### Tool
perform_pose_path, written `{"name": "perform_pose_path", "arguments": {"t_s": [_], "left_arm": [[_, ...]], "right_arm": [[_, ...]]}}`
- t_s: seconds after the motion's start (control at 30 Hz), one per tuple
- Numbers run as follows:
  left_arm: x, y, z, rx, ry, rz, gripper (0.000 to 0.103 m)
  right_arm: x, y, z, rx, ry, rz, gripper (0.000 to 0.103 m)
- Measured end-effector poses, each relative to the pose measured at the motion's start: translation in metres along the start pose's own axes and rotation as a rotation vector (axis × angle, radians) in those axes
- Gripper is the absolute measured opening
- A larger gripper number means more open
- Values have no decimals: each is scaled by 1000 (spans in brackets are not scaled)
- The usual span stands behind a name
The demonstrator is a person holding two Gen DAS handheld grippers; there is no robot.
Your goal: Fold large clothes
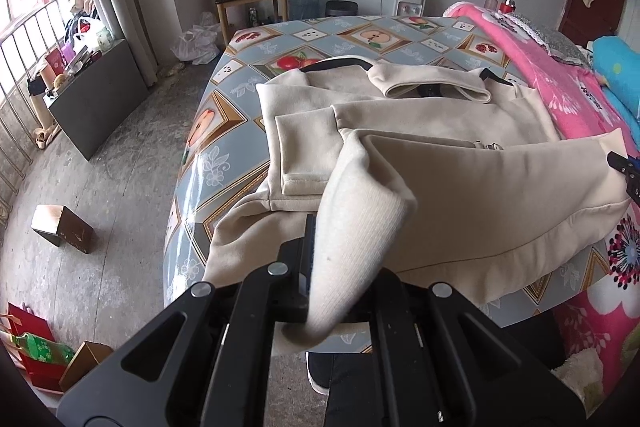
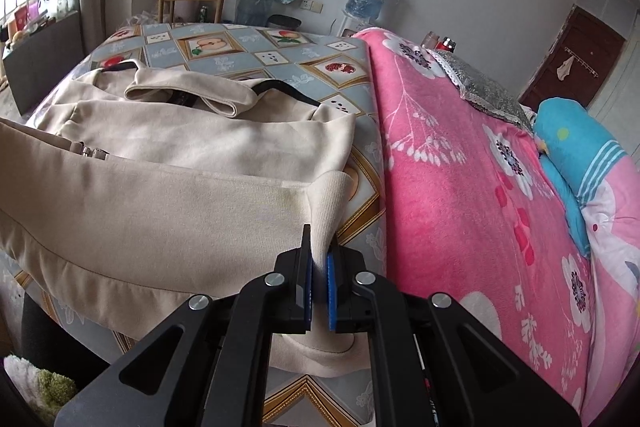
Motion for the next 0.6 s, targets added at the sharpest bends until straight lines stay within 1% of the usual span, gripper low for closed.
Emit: {"name": "perform_pose_path", "arguments": {"t_s": [0.23, 0.6], "left_arm": [[2, 4, 3, -15, -1, -2, 5], [2, 3, 3, -13, -1, -2, 5]], "right_arm": [[-1, 8, 7, -24, -8, -7, 5], [-2, 8, 10, -26, -7, -7, 5]]}}
Point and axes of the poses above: each gripper's, at about its wrist camera, not at the fingertips, and y roughly against the way its jaws point, x to its left, z to its top, the point moved 7 cm from there along -y, roughly the way its jaws point, and after that the axes turned 5 degrees about x, right-handed, at the moved point
